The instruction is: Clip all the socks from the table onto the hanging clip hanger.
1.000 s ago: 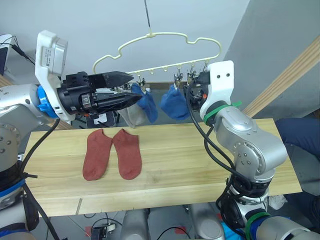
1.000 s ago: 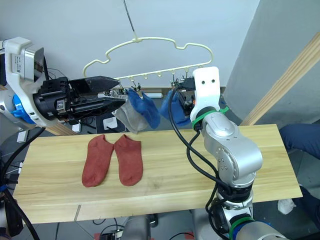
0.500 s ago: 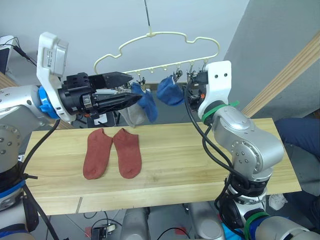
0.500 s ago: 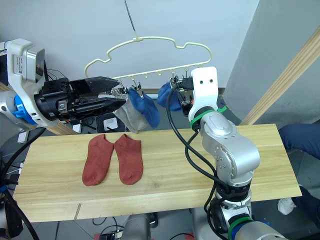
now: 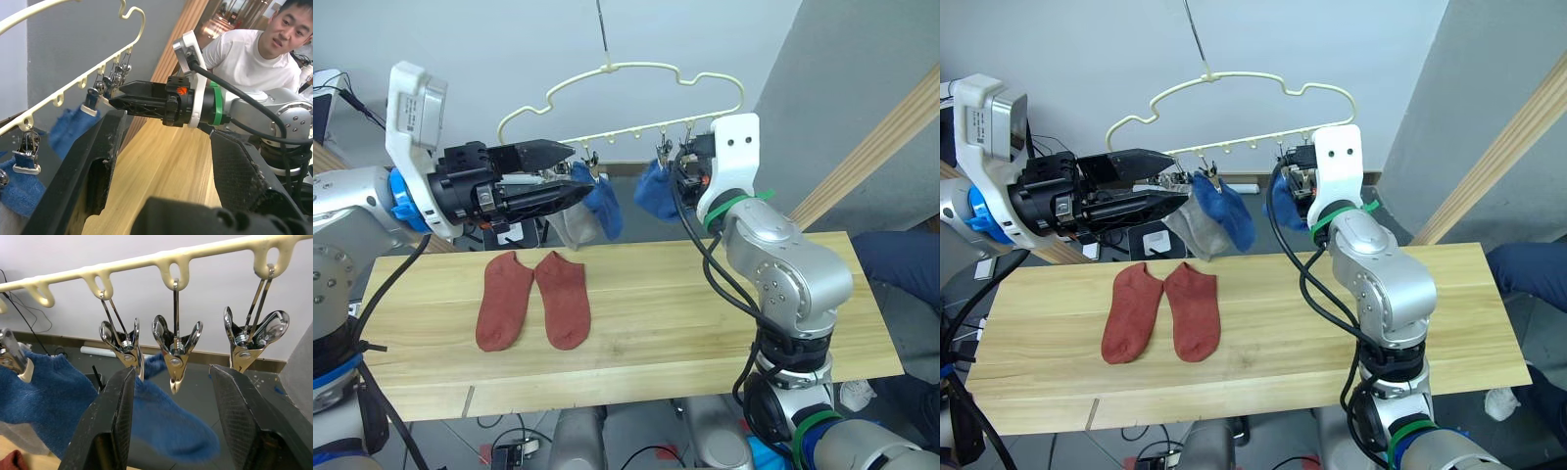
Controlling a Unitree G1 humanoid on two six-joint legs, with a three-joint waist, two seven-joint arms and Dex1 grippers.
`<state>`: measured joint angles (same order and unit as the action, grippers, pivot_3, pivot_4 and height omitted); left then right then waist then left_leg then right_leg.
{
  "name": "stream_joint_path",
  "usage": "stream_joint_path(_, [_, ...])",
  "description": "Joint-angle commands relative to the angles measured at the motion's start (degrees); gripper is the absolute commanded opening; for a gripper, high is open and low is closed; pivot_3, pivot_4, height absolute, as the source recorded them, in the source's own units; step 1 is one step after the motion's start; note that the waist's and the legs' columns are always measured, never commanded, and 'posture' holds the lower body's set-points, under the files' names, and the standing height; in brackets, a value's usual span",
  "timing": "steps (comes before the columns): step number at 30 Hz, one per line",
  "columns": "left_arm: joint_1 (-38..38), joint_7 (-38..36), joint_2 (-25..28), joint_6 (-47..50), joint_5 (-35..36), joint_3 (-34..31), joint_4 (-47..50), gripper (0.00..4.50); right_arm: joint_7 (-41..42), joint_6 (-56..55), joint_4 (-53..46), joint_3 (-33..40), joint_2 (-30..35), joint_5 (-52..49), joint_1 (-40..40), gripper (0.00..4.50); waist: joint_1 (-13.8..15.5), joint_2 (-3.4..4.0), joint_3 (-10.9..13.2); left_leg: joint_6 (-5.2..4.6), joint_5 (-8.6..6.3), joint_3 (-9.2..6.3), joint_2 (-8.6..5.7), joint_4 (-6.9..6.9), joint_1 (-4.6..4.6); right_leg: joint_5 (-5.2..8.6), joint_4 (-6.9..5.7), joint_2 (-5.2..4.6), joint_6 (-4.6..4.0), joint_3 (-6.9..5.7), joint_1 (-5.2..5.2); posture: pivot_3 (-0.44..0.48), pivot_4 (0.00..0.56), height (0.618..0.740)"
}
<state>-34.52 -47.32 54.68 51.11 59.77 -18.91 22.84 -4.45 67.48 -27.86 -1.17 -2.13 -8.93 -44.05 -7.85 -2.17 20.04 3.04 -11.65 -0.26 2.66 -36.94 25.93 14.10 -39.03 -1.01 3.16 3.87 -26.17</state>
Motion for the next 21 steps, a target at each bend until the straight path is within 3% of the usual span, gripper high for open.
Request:
stream_joint_path(1, [-0.7, 0.6, 1.1, -0.1, 1.1, -1.4, 1.8, 3.14, 0.1, -2.5, -0.3, 0.5, 0.3, 0.6, -1.7, 2.47, 0.0, 0.00, 0.0, 0.00, 0.00, 0.01, 0.00, 0.00, 0.00, 0.00, 0.00, 0.00, 0.00, 0.00, 0.00, -0.143, 0.322, 0.740])
stream_joint_path(21, [-0.1, 3.3, 1.1, 0.2, 2.4, -1.9, 2.9, 3.14, 0.2, -8.2, 7.8, 1.5, 0.4, 1.6, -5.5, 2.47, 0.7, 0.00, 0.0, 0.00, 0.00, -0.02, 0.00, 0.00, 0.00, -0.01, -0.02, 0.00, -0.02, -0.03, 0.01, -0.117, 0.331, 0.740])
